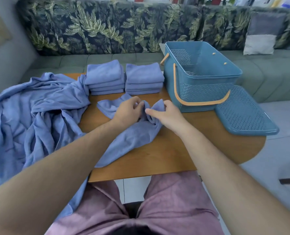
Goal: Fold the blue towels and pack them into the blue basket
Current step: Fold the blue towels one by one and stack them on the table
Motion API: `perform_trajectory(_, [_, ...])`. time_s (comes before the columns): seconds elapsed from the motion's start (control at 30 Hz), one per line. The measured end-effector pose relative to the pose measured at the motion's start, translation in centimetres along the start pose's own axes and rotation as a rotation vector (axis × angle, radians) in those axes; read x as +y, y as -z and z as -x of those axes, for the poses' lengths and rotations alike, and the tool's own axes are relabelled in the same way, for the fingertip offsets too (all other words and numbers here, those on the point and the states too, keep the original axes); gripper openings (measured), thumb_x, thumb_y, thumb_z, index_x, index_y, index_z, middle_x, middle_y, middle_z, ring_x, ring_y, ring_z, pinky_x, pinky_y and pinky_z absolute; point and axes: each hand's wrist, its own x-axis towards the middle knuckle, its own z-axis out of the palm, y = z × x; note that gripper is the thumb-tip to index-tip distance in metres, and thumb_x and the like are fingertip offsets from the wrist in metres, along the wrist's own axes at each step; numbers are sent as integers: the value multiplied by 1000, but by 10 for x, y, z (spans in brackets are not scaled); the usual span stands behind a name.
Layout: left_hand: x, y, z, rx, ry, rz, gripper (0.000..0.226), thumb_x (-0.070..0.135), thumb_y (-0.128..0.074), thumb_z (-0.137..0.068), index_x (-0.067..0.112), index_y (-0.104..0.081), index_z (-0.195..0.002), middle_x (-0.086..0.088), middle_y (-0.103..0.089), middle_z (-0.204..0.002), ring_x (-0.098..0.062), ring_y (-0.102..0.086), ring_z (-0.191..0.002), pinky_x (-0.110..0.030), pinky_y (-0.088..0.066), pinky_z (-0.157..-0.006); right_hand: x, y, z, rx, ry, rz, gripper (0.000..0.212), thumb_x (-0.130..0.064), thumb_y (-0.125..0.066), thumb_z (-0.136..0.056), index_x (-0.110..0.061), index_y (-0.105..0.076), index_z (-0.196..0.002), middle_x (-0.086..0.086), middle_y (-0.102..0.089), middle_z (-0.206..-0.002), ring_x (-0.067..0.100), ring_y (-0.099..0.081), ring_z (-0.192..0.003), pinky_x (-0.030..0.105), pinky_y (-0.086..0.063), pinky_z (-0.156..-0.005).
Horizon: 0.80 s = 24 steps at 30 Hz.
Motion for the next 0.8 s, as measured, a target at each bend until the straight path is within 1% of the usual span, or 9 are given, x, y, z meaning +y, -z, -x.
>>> perform_trajectory(0.07, [14, -1, 5, -9, -110, 41, 23, 29, -53, -102, 12, -63, -89, -6, -68, -77, -17, -62, -72, -25, -46, -65, 6, -6, 3, -11, 38, 17, 35, -32, -81, -81, -12, -54, -91, -8, -55, -78, 1, -53, -68, 17, -37, -56])
perform_trajectory(0.17, [27, 8, 6, -2, -241, 76, 15, 24, -56, -101, 14, -66, -96, 5, -70, -86, -9, -63, -82, -13, -44, -70, 5, -7, -5, 85, 78, 30, 24, -19, -66, -90, -15, -46, -75, -5, -49, -66, 10, -47, -60, 27, -34, -57])
perform_trajectory(0.27, [14, 14, 1, 46, -173, 160, 6, 19, -59, -98, 17, -59, -104, 11, -66, -95, -2, -63, -92, -15, -48, -81, -4, -2, -14, 108, 50, -118, 18, -19, -63, -93, -12, -58, -78, -2, -56, -71, 11, -52, -65, 27, -38, -59])
perform_trajectory(0.37, [6, 20, 2, 57, -6, 51, 16, 32, -59, -97, 17, -58, -94, 12, -64, -90, -3, -60, -82, -20, -48, -75, -13, 4, -19, 60, -20, -333, 13, -19, -65, -95, -18, -67, -82, 0, -68, -81, 12, -63, -75, 25, -46, -66])
perform_trajectory(0.43, [5, 22, -1, -91, 113, -12, 32, 48, -48, -99, 19, -57, -90, 11, -61, -90, -9, -55, -80, -27, -47, -81, -17, 8, -24, 33, -47, -403, 10, -19, -67, -94, -18, -71, -85, 2, -73, -86, 15, -68, -84, 28, -50, -74])
perform_trajectory(0.53, [7, 22, -3, -382, 211, 223, 41, 65, -38, -96, 42, -61, -121, 12, -64, -118, -12, -57, -111, -40, -37, -112, -20, 8, -31, 0, -79, -465, 9, -18, -67, -93, -16, -73, -87, 6, -76, -89, 20, -72, -89, 34, -53, -80])
perform_trajectory(0.63, [15, 28, -2, -438, 378, 689, 45, 53, -55, -97, 21, -66, -128, 2, -72, -120, -15, -66, -115, -35, -47, -106, -19, 8, -35, -13, -111, -431, 15, -21, -71, -89, -9, -73, -96, 15, -76, -101, 26, -72, -98, 38, -54, -86])
perform_trajectory(0.7, [16, 32, -1, -401, 378, 711, 35, 39, -61, -98, 10, -71, -116, -2, -74, -114, -15, -69, -107, -30, -51, -98, -21, 9, -33, -39, -140, -399, 25, -25, -76, -82, -6, -73, -99, 15, -76, -100, 27, -73, -97, 40, -55, -81])
perform_trajectory(0.8, [8, 38, 2, -221, 352, 667, 20, 35, -59, -99, 18, -62, -88, -5, -68, -92, -19, -62, -83, -31, -47, -75, -20, 14, -32, -34, -218, -427, 19, -20, -74, -69, -10, -68, -84, 8, -70, -80, 24, -68, -77, 32, -50, -63])
